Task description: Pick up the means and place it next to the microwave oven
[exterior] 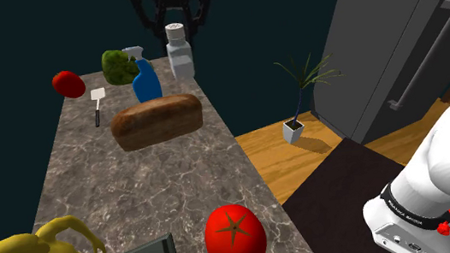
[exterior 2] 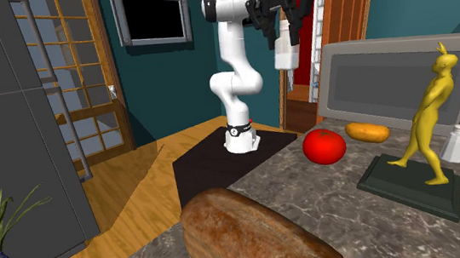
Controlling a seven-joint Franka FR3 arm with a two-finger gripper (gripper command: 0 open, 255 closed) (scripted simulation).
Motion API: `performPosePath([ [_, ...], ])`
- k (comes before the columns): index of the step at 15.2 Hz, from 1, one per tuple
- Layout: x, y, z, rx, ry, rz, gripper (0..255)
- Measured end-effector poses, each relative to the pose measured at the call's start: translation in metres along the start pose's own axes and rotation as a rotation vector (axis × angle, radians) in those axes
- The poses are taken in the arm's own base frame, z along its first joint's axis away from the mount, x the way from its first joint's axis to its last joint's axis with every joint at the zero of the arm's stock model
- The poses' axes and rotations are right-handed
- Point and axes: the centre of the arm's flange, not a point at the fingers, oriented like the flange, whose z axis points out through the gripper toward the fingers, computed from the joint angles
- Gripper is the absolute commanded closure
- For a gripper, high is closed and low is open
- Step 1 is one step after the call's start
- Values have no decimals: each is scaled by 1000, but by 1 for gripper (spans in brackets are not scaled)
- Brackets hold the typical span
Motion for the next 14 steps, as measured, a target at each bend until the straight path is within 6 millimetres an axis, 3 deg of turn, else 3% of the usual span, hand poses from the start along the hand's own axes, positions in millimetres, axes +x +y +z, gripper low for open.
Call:
performPosePath([
  [14,-7,-9,-73,0,0,0,255],
])
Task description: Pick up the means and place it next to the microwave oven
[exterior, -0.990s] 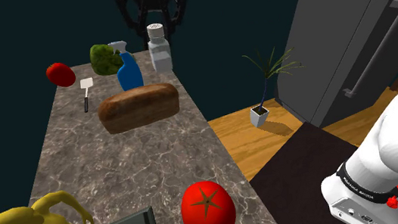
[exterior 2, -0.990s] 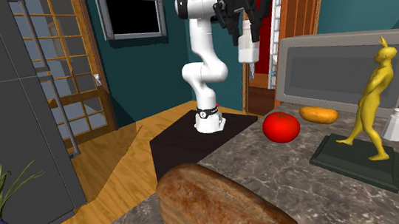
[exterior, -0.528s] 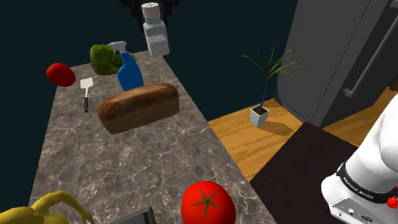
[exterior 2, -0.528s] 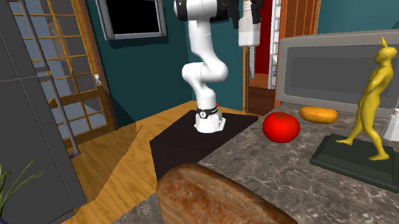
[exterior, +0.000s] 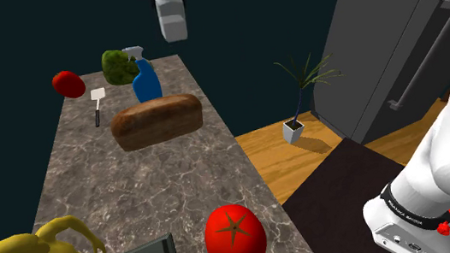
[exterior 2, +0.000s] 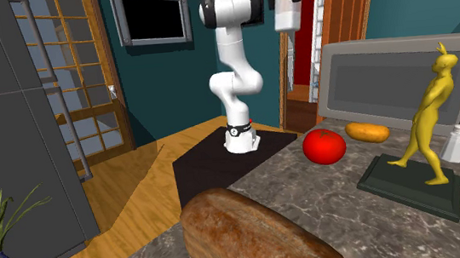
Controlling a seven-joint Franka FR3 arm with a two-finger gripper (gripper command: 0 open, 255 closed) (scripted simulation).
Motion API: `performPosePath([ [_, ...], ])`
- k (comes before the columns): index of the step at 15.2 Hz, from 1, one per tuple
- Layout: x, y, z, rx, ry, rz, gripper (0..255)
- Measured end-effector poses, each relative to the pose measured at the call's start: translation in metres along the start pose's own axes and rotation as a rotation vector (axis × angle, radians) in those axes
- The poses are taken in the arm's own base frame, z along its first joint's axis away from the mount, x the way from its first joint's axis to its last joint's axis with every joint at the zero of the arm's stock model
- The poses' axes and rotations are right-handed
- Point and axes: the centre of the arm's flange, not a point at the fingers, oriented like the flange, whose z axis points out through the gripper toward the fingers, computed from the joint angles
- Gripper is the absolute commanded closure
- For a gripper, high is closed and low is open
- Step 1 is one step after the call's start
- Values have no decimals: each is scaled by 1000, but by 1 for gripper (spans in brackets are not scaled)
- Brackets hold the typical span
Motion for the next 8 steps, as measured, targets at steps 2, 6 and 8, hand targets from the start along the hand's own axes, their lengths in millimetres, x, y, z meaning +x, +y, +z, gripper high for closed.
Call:
performPosePath([
  [2,0,-1,-11,0,0,0,255],
  [6,-17,-1,-22,-1,-1,1,255],
  [8,-42,0,-22,0,0,-1,255],
])
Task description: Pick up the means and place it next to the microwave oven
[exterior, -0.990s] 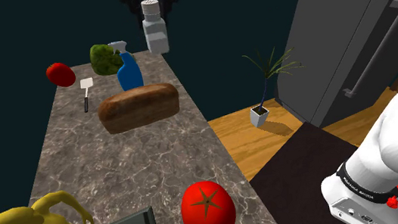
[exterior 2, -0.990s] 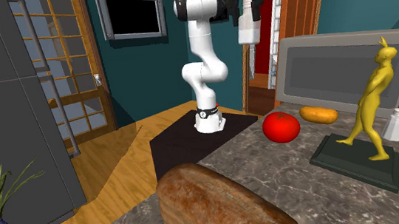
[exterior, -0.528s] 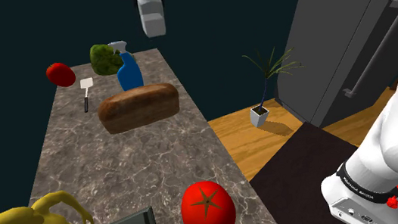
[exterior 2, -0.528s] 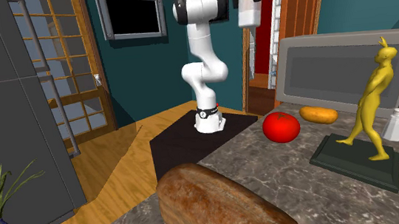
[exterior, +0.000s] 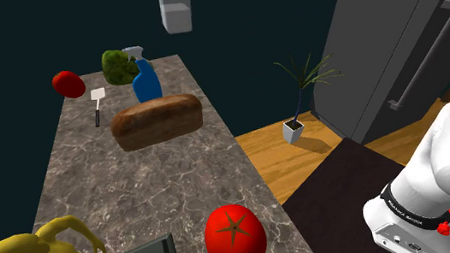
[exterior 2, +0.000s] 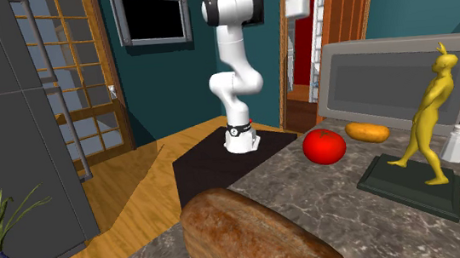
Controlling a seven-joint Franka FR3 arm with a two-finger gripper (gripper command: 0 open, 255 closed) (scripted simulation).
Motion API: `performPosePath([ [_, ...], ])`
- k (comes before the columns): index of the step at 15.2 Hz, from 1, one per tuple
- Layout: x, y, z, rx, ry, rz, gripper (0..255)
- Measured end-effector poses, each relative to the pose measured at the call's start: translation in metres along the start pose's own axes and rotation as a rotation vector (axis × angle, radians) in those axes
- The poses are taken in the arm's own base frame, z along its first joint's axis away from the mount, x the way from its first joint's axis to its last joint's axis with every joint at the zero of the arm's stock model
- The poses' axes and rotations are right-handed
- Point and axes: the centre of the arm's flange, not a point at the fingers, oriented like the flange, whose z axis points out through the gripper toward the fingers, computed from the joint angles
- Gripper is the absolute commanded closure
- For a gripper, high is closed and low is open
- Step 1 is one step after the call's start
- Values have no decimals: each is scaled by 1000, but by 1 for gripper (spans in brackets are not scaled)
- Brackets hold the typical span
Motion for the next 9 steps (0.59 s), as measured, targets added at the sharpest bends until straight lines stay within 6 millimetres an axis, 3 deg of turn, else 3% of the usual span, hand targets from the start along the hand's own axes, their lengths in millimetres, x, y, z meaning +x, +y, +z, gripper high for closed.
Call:
performPosePath([
  [9,-120,-1,13,0,0,0,255],
])
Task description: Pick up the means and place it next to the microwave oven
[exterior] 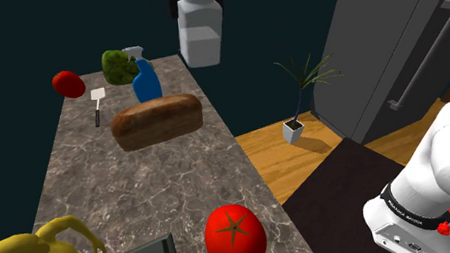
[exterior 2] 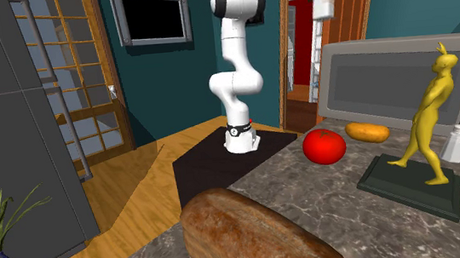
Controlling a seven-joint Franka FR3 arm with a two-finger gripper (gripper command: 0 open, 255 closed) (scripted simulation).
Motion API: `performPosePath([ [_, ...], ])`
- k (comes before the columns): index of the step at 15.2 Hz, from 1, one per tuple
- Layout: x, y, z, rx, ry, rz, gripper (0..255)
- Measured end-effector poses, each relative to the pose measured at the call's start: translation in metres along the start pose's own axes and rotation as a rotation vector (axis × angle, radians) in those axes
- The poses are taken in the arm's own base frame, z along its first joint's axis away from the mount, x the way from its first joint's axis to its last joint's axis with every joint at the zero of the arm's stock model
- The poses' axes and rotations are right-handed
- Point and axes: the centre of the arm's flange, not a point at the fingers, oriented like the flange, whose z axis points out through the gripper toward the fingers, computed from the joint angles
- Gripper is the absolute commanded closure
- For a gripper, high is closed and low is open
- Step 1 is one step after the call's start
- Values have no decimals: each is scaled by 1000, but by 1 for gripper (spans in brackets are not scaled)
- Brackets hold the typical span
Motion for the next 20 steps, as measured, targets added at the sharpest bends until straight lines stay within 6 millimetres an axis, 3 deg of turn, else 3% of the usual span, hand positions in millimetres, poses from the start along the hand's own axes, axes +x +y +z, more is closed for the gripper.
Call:
performPosePath([
  [8,-100,4,7,0,0,0,255],
  [16,-212,3,19,1,0,-1,255],
  [18,-227,6,26,0,0,0,255],
  [20,-229,8,35,0,0,1,255],
])
